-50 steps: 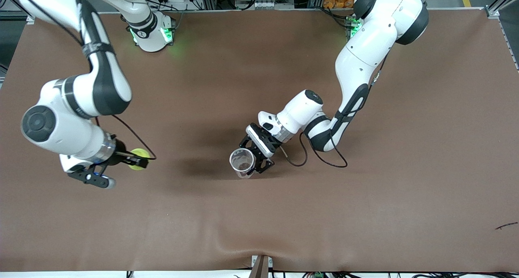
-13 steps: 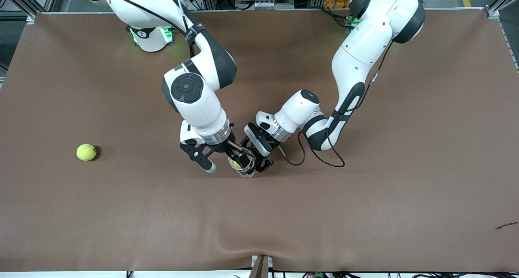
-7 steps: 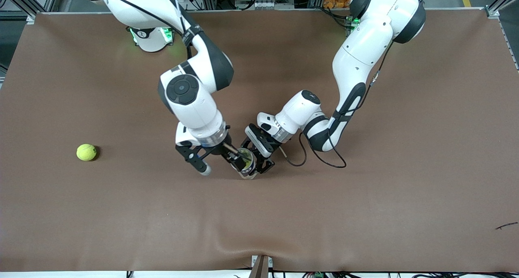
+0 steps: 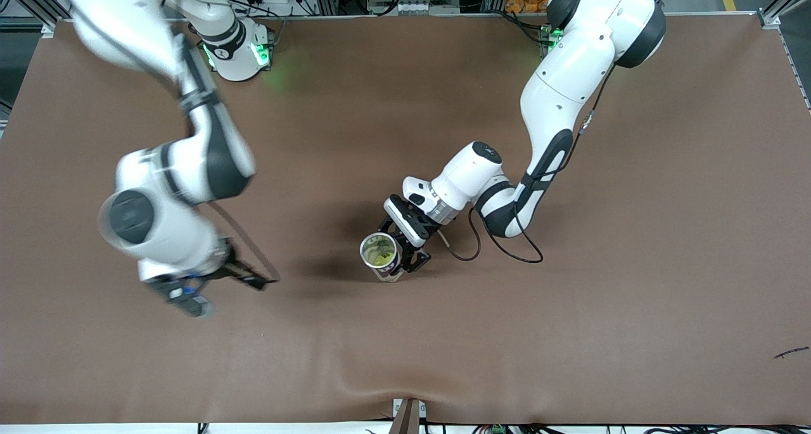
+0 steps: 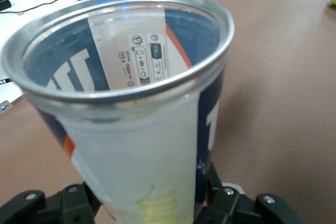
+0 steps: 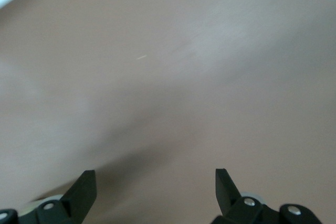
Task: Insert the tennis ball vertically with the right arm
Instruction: 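Move the right gripper to the second tennis ball and grasp it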
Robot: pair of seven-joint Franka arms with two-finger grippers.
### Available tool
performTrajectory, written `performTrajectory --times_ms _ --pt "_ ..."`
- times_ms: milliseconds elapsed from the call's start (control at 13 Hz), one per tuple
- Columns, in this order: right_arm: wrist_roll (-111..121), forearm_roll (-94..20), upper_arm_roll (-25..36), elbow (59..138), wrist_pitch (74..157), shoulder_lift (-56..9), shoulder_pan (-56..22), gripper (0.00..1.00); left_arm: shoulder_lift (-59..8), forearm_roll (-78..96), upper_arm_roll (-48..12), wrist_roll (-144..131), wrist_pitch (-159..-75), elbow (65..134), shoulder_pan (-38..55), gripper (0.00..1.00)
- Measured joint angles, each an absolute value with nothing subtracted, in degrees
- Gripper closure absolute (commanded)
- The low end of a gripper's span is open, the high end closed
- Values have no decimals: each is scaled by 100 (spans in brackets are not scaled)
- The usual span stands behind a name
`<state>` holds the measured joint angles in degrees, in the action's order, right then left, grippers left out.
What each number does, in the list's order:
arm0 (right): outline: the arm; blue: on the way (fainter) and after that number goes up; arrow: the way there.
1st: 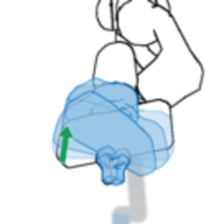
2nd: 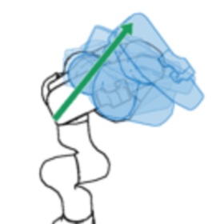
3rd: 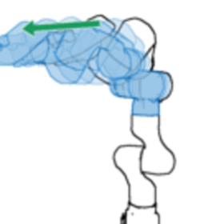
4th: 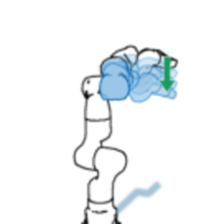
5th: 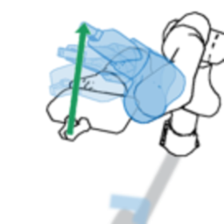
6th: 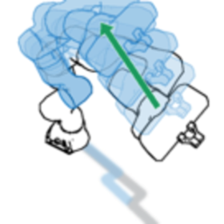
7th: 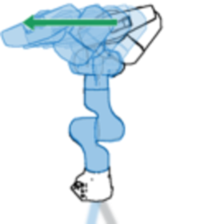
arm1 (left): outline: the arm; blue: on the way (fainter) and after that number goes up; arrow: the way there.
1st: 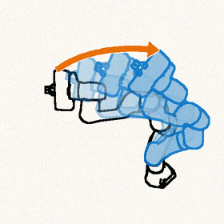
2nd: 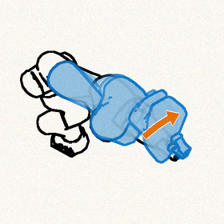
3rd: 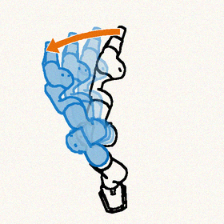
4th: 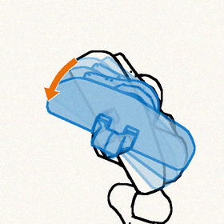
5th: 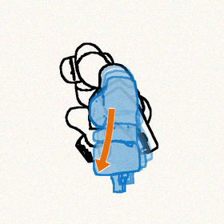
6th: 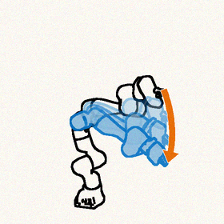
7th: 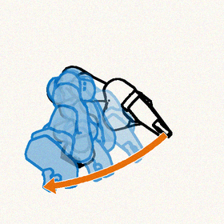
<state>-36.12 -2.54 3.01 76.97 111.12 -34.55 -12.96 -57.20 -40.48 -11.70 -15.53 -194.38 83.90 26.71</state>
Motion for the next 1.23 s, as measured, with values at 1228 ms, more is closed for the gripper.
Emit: performTrajectory --times_ms 1228 --pt "248 410 294 9797 11822 -3319 1112 0 -5716 -4048 -1167 -1553 -19473 8311 2671 24"
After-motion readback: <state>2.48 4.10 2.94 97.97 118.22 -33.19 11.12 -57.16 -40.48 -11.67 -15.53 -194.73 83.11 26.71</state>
